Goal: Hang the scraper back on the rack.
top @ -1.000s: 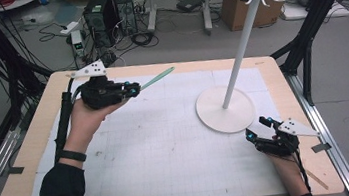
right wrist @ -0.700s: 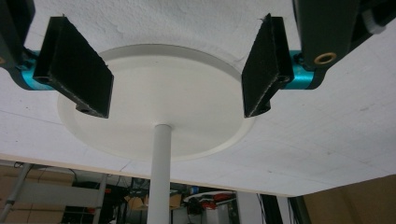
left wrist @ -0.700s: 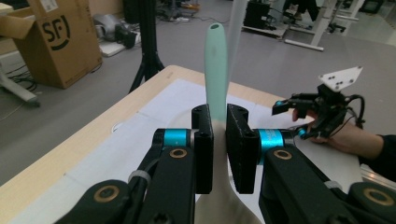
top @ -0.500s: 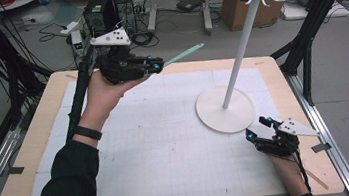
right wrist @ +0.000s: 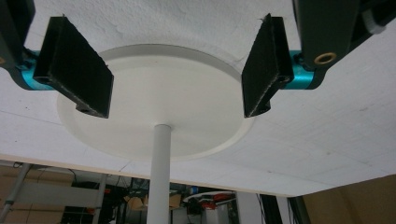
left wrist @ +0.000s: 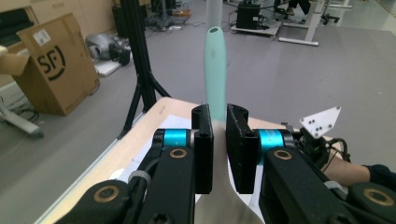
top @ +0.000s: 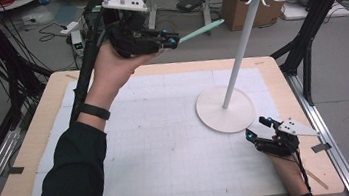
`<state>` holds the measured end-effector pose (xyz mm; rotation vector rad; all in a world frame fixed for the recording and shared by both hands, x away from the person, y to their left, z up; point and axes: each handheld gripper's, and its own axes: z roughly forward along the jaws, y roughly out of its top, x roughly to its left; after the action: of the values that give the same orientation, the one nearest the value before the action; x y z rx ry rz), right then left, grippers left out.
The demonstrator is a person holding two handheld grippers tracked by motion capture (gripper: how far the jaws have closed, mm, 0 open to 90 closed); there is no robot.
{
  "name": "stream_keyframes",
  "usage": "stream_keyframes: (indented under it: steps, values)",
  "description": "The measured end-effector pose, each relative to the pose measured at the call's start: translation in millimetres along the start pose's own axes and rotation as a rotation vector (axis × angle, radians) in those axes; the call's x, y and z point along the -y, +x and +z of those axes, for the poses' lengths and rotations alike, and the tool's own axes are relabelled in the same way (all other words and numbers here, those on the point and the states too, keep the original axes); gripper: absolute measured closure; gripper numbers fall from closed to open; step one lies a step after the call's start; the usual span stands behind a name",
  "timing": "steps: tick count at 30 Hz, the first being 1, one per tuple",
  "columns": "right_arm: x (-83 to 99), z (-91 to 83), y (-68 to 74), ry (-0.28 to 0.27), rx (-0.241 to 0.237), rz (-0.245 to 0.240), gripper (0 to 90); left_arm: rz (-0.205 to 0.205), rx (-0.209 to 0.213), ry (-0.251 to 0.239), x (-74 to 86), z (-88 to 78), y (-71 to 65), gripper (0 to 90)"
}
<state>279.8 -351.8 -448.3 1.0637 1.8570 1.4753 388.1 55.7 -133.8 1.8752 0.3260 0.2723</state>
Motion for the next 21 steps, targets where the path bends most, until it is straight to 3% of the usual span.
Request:
stream_keyframes:
  steps: [8,21]
  values:
    - [0.0,0.0,0.7,0.001,-0.002,0.001,24.9,0.029,0.014,-0.003,-24.7,4.9,-9.9,81.6]
    - [0.0,0.1,0.6,0.001,-0.001,0.001,24.9,0.036,0.019,-0.025,-30.2,4.4,-12.6,82.0]
